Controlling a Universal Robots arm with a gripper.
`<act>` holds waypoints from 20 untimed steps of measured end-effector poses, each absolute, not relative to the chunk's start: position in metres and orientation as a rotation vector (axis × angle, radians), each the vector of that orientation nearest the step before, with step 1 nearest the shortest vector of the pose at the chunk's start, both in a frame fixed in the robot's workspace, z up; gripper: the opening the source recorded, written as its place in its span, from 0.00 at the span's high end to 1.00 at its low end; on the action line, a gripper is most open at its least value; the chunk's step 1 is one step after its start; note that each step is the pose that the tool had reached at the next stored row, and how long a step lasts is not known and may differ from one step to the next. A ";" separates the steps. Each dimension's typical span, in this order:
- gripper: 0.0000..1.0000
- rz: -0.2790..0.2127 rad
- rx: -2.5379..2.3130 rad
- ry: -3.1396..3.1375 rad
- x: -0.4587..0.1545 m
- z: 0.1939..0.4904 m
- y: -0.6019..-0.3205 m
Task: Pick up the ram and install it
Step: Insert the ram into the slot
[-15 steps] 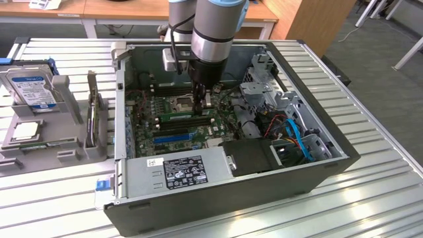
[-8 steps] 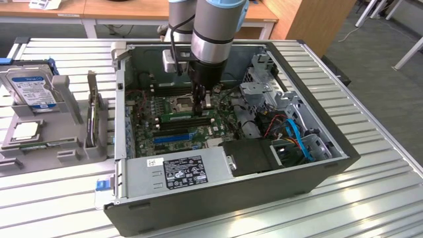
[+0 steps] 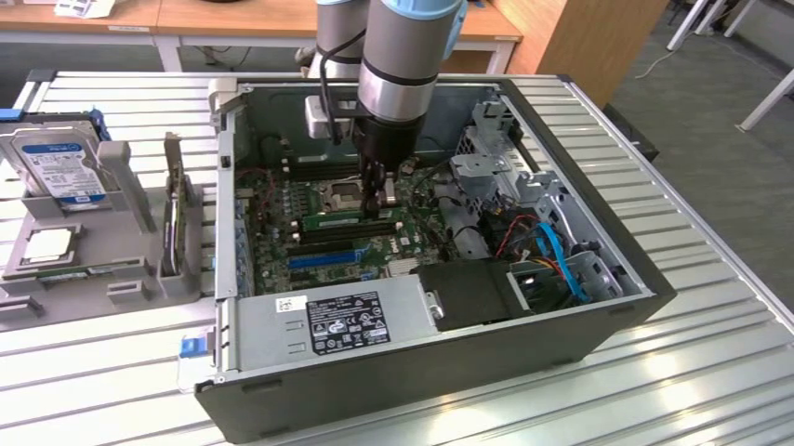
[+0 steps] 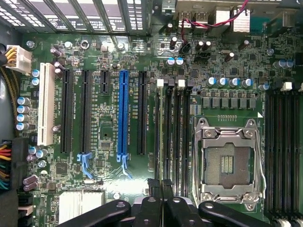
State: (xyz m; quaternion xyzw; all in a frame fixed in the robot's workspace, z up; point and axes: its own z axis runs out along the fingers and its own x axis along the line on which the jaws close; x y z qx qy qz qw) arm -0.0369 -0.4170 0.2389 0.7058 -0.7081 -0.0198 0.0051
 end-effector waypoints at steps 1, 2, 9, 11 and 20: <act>0.88 -0.062 2.210 -2.217 -0.037 0.239 -0.417; 0.88 -0.062 2.210 -2.218 -0.037 0.239 -0.417; 0.88 -0.062 2.210 -2.218 -0.039 0.238 -0.417; 0.88 -0.062 2.210 -2.218 -0.040 0.238 -0.417; 0.88 -0.062 2.204 -2.224 -0.040 0.238 -0.417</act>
